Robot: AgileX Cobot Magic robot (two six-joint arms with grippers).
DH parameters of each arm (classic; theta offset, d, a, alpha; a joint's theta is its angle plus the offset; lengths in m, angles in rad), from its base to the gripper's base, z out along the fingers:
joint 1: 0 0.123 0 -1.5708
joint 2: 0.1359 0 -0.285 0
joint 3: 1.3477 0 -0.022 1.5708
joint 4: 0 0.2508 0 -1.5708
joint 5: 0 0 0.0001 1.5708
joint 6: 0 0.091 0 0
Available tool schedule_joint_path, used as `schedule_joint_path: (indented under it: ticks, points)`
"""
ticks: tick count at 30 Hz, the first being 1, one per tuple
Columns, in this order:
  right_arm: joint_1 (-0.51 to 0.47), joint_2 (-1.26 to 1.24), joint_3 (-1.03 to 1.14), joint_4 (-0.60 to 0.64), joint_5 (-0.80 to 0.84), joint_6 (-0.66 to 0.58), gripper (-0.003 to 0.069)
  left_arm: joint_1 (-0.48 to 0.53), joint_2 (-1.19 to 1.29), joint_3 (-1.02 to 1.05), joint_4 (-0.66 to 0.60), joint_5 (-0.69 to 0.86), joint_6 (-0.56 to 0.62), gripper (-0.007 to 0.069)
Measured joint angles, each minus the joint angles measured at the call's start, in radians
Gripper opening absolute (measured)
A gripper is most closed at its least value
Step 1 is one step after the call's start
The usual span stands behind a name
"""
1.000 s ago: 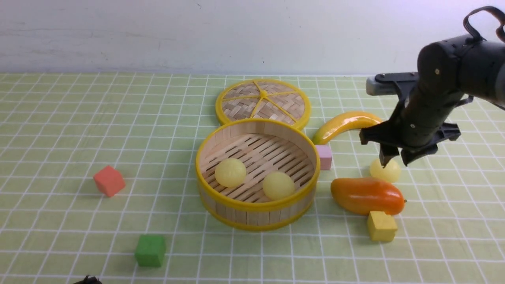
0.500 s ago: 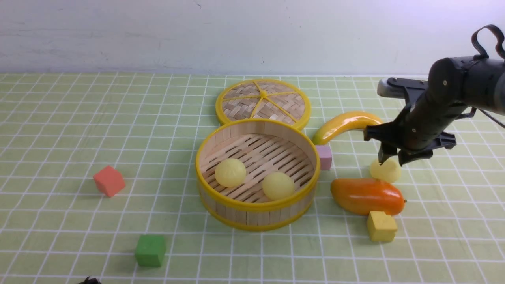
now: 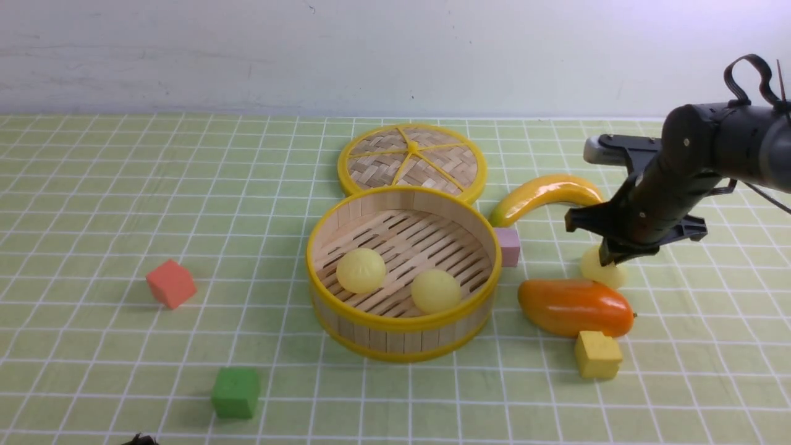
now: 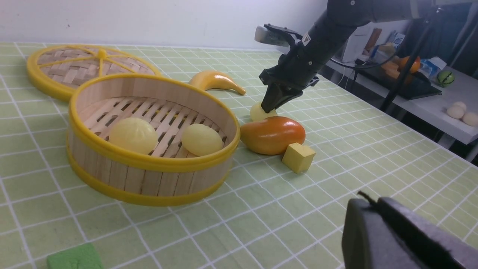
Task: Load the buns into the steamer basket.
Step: Use the right arm to put the steamed stuffed bun into the steamer
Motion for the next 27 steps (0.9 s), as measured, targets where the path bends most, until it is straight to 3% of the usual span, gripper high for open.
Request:
schedule_joint_path:
  ticks: [7, 14, 23, 27]
  points:
    - [0.046, -0.128, 0.003, 0.059, 0.011, -0.067, 0.0001, 0.0, 0.0, 0.0, 0.0, 0.0, 0.0, 0.0021]
    - [0.253, -0.14, -0.024, 0.346, -0.162, -0.265, 0.0008, 0.0, 0.0, 0.0, 0.0, 0.001, 0.0, 0.0026]
    - [0.322, 0.056, -0.085, 0.398, -0.282, -0.295, 0.0034, 0.0, 0.0, 0.0, 0.0, 0.04, 0.0, 0.0036]
    - [0.322, 0.092, -0.102, 0.398, -0.301, -0.295, 0.0108, 0.0, 0.0, 0.0, 0.0, 0.044, 0.0, 0.0039]
